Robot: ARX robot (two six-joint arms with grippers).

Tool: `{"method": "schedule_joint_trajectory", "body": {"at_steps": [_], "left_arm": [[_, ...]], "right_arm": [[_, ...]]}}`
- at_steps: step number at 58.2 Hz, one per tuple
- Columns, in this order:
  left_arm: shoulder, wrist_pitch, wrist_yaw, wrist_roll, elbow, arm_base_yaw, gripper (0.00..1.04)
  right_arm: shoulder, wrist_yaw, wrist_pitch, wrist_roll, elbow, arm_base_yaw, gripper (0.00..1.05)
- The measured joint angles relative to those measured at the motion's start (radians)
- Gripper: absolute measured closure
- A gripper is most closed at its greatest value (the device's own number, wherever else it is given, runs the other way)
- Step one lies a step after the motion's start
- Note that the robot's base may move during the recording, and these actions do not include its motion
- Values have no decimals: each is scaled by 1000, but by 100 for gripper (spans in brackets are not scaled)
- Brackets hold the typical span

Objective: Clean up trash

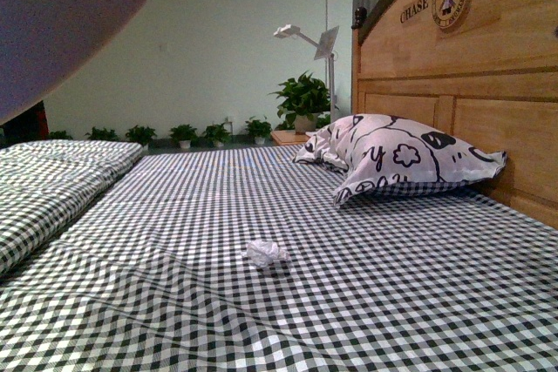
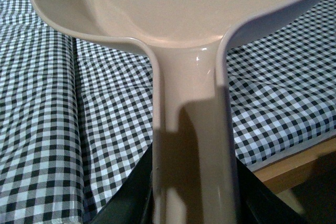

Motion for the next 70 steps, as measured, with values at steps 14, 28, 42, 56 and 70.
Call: {"method": "schedule_joint_trajectory", "body": {"at_steps": [14,28,42,56,70], "left_arm": [[282,92,52,129,23,64,79],[565,178,-16,390,105,-13,79],[830,244,-104,489,223,-155,79],[989,232,-116,503,325,-209,79],[1119,122,-130,520,454,-199,79]], "right_arm": [[0,-1,0,0,0,0,84],[0,-1,0,0,0,0,84],[0,-1,0,0,0,0,84],[0,-1,0,0,0,0,84],[0,-1,0,0,0,0,84]]}}
